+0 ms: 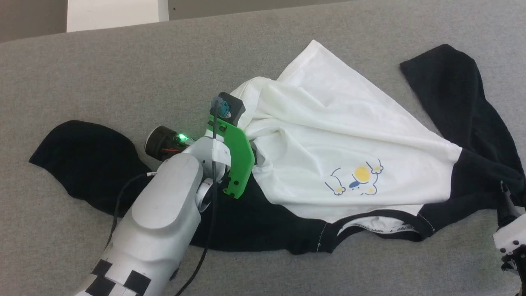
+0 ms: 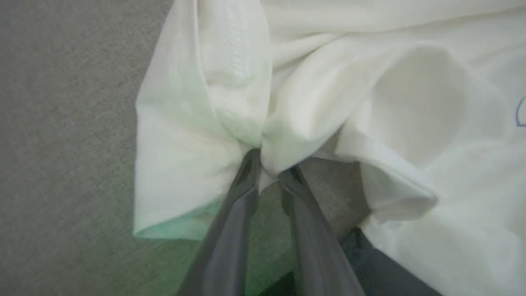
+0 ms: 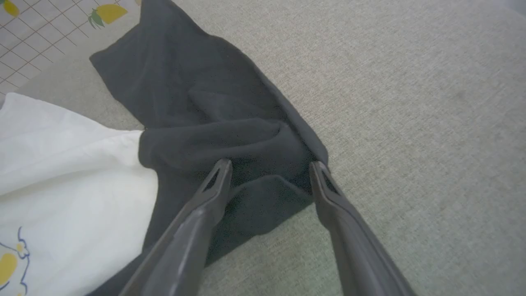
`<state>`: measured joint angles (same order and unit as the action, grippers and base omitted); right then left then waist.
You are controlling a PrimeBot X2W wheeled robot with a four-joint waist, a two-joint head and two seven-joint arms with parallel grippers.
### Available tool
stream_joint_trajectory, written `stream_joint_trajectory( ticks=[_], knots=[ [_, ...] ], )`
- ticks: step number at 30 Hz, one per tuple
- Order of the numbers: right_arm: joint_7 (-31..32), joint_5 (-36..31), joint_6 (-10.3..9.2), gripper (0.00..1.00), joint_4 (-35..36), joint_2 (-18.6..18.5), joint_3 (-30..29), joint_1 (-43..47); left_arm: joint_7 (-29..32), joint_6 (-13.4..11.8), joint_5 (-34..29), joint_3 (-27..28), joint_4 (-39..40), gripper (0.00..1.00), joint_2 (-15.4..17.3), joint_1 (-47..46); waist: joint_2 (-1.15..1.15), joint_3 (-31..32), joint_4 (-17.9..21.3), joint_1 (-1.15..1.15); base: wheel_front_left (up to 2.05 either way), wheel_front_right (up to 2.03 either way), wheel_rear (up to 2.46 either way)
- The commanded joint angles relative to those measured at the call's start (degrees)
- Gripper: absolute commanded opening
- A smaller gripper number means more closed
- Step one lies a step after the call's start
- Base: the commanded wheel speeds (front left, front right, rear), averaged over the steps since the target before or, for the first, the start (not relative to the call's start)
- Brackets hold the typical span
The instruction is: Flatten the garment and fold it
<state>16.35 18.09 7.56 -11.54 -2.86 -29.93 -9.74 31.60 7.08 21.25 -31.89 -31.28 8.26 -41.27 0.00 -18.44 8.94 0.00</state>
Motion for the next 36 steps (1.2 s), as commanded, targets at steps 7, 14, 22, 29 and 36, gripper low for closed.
stream_joint_trajectory(
  ticks=[7,14,22,29,36],
  knots=[
    [-0.19,0.42,-0.08,1.00,-0.09,-0.02,1.48,0.54,-8.33,-1.44,2.37,3.18,-0.53,0.00,1.34,-2.73,0.00,-0.08,-0.25,0.00,0.00,0.00,0.00],
    [0.41,0.24,-0.08,1.00,1.19,-0.02,3.05,-0.27,-17.94,-4.19,0.33,8.97,-1.89,0.00,7.32,-12.85,0.00,-1.91,0.90,0.00,0.00,0.00,0.00],
    [0.28,0.76,-0.08,1.00,1.53,-0.02,3.50,0.03,-20.88,-2.76,0.05,10.03,-6.87,0.44,10.20,-20.07,0.00,-3.05,1.41,0.00,0.00,0.00,0.00],
    [0.13,0.92,-0.08,1.00,1.49,-0.02,3.97,0.52,-21.06,-1.95,3.60,11.53,-10.33,1.00,10.03,-18.04,0.00,-1.65,-0.21,0.00,0.00,0.00,0.00],
    [1.71,0.12,-0.08,1.00,3.04,-0.02,4.39,1.56,-32.86,-2.37,7.14,15.98,-2.24,1.00,11.03,-9.46,0.00,2.50,-3.59,0.00,0.00,0.00,0.00]
  ],
)
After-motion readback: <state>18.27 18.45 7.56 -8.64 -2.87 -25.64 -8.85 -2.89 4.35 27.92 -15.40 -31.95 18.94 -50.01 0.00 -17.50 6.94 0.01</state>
